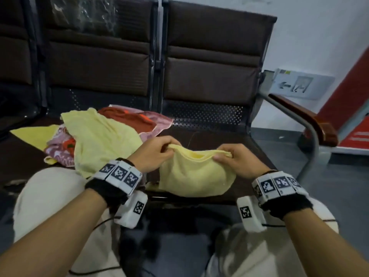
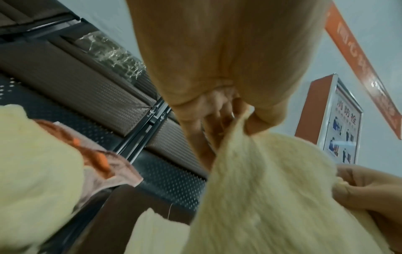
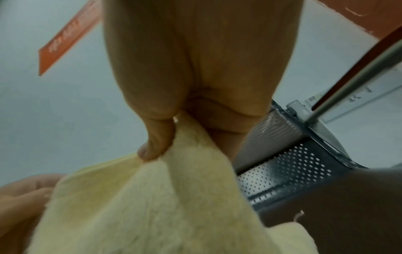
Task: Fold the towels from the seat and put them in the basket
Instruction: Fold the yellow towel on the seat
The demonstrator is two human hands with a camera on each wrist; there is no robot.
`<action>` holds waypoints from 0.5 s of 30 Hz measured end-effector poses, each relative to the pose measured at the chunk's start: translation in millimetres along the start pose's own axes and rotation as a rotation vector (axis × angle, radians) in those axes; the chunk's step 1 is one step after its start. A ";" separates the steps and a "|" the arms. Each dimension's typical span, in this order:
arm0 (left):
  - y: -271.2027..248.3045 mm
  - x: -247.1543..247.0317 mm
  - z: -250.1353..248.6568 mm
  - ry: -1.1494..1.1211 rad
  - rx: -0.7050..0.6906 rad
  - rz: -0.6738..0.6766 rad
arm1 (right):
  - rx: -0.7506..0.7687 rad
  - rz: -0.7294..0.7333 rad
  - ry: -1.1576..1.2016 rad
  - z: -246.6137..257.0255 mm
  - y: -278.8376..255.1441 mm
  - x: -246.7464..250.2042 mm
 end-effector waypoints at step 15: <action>97.5 -22.4 88.2 -0.117 0.145 0.058 | -0.253 0.004 0.013 -85.1 90.8 -13.7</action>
Point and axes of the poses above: each hand's wrist, its own y-axis towards the middle knuckle, its own x-axis out of the back of the hand, z = x × y, the point moved 5 cm from there along y, towards the middle knuckle, and after that the axes turned 6 degrees about z, right-handed, at the moved point
